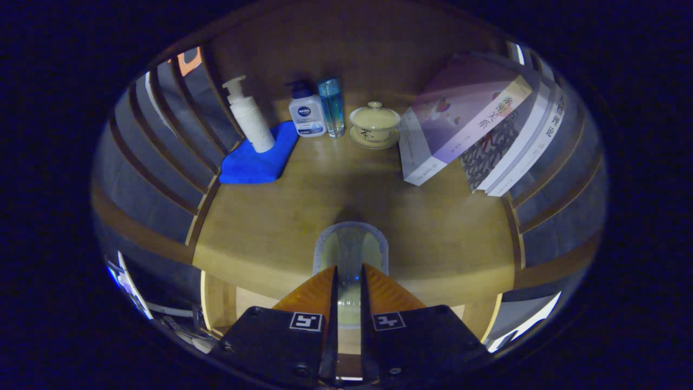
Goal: Pull open the drawer, take out the items inside it, and place them on the countertop above the cabinet.
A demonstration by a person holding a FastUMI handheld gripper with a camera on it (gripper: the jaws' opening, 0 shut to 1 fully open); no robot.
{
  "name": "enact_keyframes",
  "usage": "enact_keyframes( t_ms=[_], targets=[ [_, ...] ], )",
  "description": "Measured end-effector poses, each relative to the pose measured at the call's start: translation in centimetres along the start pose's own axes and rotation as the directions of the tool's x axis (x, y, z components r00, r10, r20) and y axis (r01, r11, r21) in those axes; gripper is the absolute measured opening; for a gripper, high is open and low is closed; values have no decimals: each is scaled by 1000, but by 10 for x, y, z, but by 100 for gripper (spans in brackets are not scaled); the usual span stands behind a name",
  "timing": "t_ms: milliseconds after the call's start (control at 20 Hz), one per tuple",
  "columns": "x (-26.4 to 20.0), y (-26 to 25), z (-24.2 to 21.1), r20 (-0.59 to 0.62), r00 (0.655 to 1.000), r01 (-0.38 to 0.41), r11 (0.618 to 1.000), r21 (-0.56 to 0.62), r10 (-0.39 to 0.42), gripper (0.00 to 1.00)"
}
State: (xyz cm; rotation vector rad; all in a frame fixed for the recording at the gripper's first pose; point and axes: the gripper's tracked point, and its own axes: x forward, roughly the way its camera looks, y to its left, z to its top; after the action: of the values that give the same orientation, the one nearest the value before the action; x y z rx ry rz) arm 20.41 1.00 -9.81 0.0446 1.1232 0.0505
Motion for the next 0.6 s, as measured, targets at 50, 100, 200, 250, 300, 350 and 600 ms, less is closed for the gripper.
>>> enact_keyframes(
  t_ms=[50,100,200,250,300,350,600],
  targets=[
    [3,-1,0,-7,1000,2,1000,13,-2,20],
    [5,-1,0,-6,1000,-3,1000,10,3,20],
    [7,-2,2,1,1000,-12,1000,22,11,20],
    [7,-4,3,9,1000,-5,999,31,4,20],
    [6,-7,5,25,1000,3,999,38,-3,22],
    [5,-8,8,45,999,-2,999,37,0,24],
    [-19,5,15,169,984,-53,999,11,50,48]
  ],
)
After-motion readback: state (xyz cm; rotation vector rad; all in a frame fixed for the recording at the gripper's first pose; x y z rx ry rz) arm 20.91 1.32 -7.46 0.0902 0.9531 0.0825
